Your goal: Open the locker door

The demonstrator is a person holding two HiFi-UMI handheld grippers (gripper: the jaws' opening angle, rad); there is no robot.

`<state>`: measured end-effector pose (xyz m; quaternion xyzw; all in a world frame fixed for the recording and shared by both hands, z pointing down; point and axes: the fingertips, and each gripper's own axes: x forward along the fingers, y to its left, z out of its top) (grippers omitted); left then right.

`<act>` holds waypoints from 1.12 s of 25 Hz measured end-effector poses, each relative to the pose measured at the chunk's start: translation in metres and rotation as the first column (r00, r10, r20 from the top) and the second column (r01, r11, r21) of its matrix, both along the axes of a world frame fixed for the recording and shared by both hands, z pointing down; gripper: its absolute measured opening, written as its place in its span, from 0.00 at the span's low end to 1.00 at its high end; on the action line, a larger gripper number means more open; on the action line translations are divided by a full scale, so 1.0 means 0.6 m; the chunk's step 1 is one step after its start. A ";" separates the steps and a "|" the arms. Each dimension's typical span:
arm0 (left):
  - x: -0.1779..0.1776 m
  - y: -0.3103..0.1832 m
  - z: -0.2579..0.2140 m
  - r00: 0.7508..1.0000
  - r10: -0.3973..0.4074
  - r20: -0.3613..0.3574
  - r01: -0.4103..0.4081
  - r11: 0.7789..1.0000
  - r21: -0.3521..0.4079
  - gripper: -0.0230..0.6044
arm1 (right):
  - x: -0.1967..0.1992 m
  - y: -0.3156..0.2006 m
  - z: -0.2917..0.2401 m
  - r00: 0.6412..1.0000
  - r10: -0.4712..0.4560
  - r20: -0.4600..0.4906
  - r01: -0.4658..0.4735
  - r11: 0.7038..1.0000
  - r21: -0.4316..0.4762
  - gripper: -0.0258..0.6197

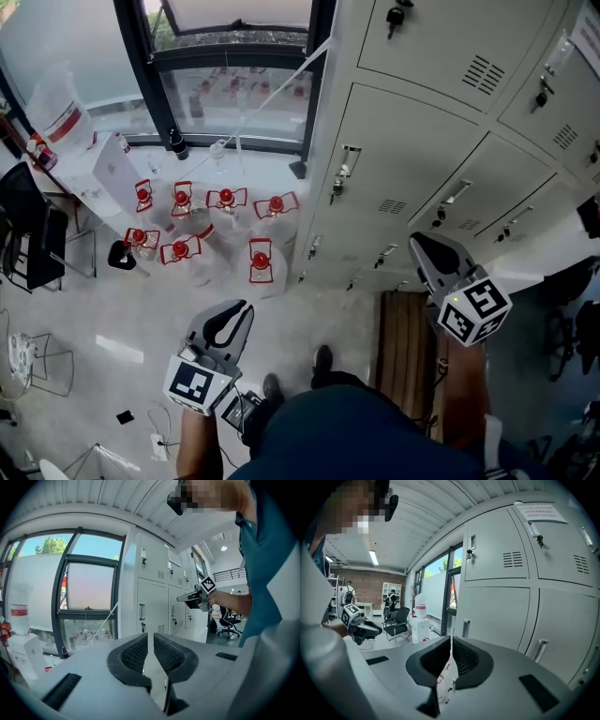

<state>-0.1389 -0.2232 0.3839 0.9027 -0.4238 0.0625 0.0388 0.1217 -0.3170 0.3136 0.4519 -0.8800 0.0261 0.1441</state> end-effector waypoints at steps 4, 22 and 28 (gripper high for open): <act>-0.001 -0.008 0.012 1.000 -0.030 -0.002 0.029 0.999 -0.015 0.12 | -0.012 -0.044 0.011 0.999 -0.031 -0.007 0.031 1.000 -0.001 0.10; 0.006 -0.022 0.080 0.991 -0.131 0.018 0.132 0.986 -0.100 0.12 | -0.068 -0.226 0.071 0.994 -0.107 -0.007 0.107 0.994 0.013 0.10; 0.016 -0.023 0.102 0.990 -0.140 0.016 0.141 0.981 -0.131 0.12 | -0.098 -0.271 0.102 0.992 -0.117 -0.038 0.118 0.993 0.010 0.10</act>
